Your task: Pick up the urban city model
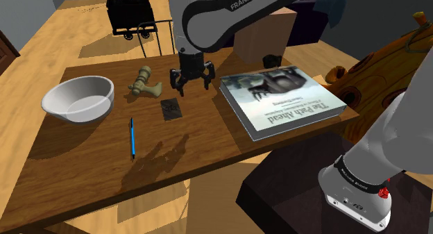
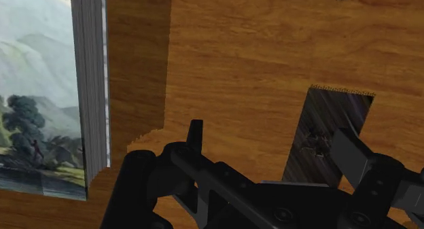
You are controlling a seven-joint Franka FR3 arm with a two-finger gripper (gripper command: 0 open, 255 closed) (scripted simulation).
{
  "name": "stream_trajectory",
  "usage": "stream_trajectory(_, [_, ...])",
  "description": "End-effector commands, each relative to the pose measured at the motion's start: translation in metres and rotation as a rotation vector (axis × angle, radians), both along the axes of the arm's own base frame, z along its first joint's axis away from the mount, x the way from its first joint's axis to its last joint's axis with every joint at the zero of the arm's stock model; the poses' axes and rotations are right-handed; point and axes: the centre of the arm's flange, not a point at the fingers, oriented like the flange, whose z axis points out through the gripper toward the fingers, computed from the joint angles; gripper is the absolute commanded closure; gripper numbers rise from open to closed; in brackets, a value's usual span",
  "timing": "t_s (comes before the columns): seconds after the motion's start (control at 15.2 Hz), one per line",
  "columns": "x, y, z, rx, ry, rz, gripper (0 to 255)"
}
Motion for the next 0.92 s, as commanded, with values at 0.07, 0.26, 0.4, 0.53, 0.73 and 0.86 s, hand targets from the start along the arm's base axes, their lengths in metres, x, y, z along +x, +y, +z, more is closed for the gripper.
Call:
stream_trajectory(0.07, [0.026,0.022,-0.016,0.009,-0.002,-0.024,0])
stream_trajectory(0.26, [0.055,0.042,-0.033,0.017,-0.005,-0.046,0])
stream_trajectory(0.4, [0.074,0.055,-0.044,0.023,-0.006,-0.06,0])
stream_trajectory(0.53, [0.078,0.058,-0.052,0.024,-0.006,-0.063,0])
stream_trajectory(0.73, [0.078,0.058,-0.068,0.024,-0.006,-0.063,0])
stream_trajectory(0.86, [0.078,0.058,-0.078,0.024,-0.006,-0.063,0])
